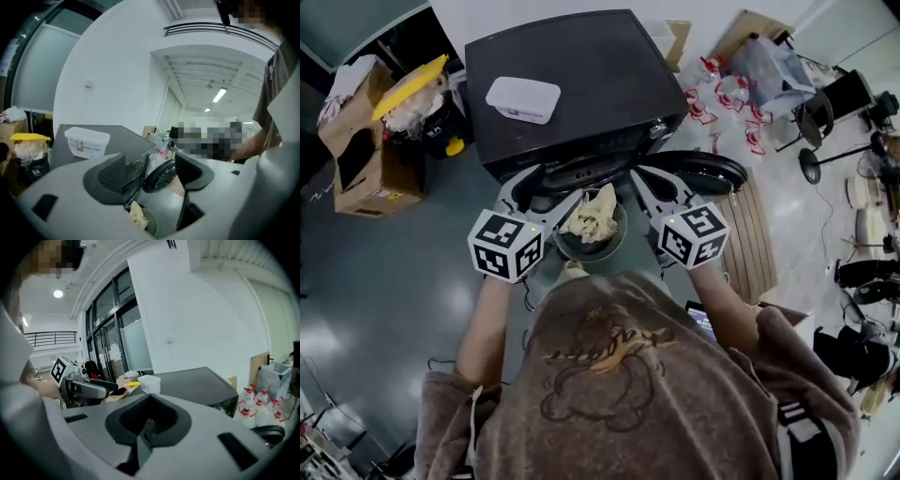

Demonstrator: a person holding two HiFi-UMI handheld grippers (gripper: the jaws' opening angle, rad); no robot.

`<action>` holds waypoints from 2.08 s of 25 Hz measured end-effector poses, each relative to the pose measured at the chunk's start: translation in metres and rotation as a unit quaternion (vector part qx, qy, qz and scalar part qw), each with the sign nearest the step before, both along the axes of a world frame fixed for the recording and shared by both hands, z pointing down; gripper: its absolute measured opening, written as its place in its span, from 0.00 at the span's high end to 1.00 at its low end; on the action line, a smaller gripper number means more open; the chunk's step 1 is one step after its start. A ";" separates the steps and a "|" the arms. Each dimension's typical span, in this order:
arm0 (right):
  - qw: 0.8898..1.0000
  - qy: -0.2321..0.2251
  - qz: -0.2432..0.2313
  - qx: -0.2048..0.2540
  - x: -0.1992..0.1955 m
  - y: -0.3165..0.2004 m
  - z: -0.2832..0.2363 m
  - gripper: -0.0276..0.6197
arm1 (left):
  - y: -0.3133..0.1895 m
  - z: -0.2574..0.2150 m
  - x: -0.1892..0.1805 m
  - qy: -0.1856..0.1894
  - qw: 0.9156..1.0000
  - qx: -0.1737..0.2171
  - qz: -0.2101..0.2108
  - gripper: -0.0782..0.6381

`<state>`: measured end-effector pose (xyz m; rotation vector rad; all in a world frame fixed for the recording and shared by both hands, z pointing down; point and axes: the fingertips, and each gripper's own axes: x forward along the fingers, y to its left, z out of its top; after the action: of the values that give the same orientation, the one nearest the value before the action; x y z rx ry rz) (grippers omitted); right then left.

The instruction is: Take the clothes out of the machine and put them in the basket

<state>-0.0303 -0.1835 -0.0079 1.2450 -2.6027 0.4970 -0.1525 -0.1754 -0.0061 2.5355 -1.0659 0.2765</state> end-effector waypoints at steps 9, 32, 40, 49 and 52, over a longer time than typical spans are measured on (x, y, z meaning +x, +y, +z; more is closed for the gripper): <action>0.998 -0.009 0.010 0.054 0.040 -0.011 -0.013 0.96 | -0.003 -0.025 0.018 0.019 0.997 0.076 -0.018 0.82; 0.998 -0.006 -0.060 0.032 0.063 -0.019 0.030 0.96 | -0.012 0.011 0.047 0.023 0.994 0.069 -0.085 0.88; 0.997 -0.002 -0.069 0.037 0.059 -0.029 0.027 0.96 | -0.017 0.013 0.042 0.028 0.993 0.062 -0.093 0.88; 0.997 0.001 -0.068 0.037 0.059 -0.036 0.026 0.96 | -0.019 0.019 0.040 0.035 0.993 0.058 -0.100 0.88; 0.997 0.004 -0.071 0.038 0.058 -0.037 0.026 0.96 | -0.020 0.021 0.039 0.037 0.992 0.058 -0.103 0.88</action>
<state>0.0277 -0.2208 0.0185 1.0715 -2.7010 0.3709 -0.1130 -0.1958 0.0147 2.4877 -1.3356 0.0651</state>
